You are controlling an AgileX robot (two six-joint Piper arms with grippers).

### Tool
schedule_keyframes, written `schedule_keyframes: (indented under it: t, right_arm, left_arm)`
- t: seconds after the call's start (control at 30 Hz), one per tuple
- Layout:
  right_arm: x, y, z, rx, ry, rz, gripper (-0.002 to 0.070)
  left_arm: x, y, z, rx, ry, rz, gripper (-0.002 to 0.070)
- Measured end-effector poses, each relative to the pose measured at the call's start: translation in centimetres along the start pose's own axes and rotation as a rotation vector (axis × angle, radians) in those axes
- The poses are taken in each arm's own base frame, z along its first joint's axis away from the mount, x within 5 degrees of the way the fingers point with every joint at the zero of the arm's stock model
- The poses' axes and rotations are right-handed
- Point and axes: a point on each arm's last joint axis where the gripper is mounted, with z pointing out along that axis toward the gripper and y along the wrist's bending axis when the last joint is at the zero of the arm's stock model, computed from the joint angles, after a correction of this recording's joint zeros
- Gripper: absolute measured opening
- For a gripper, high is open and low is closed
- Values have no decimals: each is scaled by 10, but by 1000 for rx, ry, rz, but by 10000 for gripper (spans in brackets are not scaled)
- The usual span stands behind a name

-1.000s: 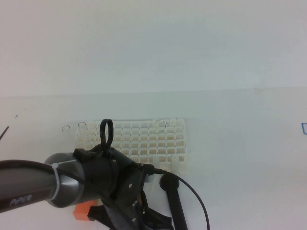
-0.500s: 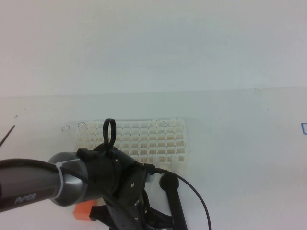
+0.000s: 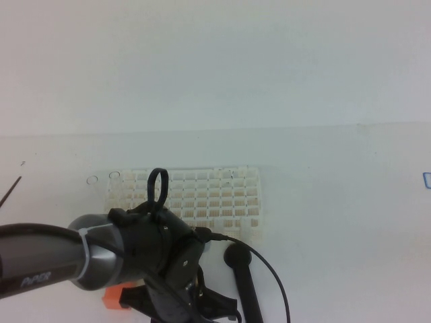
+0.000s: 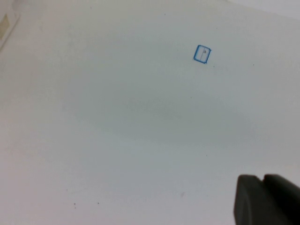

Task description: Place the test tubes

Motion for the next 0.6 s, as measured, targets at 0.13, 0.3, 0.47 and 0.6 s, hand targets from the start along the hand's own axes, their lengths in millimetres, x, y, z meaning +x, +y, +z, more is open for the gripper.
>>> schedule_keyframes:
  t: [0.13, 0.3, 0.47, 0.6]
  right_arm:
    - [-1, 0, 0, 1, -11, 0, 50]
    - [-1, 0, 0, 2, -16, 0, 50]
    - [-2, 1, 0, -8, -18, 6, 50]
    - [-4, 4, 0, -45, -41, 30, 50]
  left_arm:
    - [0, 0, 0, -1, -1, -1, 113]
    - [2, 2, -5, -9, 14, -8, 112]
    - [8, 11, -53, 24, -51, -30, 112]
    - [14, 21, -109, 117, -213, -54, 112]
